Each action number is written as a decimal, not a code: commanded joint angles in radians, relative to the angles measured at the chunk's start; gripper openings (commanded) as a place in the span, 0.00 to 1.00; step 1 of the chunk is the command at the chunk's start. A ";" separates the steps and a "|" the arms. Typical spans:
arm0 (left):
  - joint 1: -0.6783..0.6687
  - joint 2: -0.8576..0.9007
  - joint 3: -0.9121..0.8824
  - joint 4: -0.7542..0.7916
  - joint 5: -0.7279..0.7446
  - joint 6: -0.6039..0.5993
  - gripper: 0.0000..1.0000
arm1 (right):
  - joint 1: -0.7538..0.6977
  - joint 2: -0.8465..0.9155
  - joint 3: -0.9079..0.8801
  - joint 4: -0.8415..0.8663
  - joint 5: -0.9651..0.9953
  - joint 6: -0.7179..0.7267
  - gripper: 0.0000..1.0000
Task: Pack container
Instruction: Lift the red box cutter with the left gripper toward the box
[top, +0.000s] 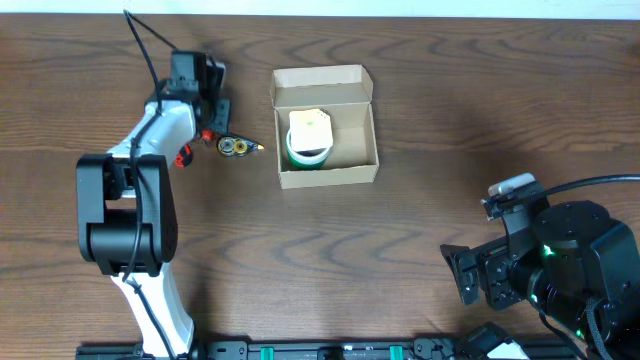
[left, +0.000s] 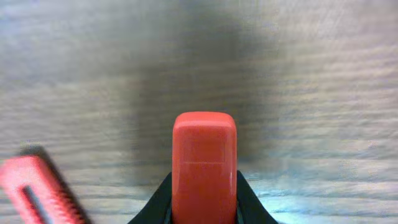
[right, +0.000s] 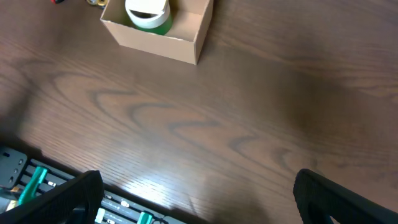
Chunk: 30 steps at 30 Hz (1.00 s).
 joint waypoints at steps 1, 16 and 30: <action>0.002 -0.029 0.113 -0.059 -0.006 -0.005 0.06 | 0.000 0.000 -0.002 0.000 -0.003 0.007 0.99; -0.133 -0.333 0.278 -0.429 0.150 -0.269 0.05 | 0.000 0.000 -0.002 0.000 -0.003 0.007 0.99; -0.528 -0.260 0.262 -0.398 0.026 -0.597 0.06 | 0.000 0.000 -0.002 0.000 -0.003 0.007 0.99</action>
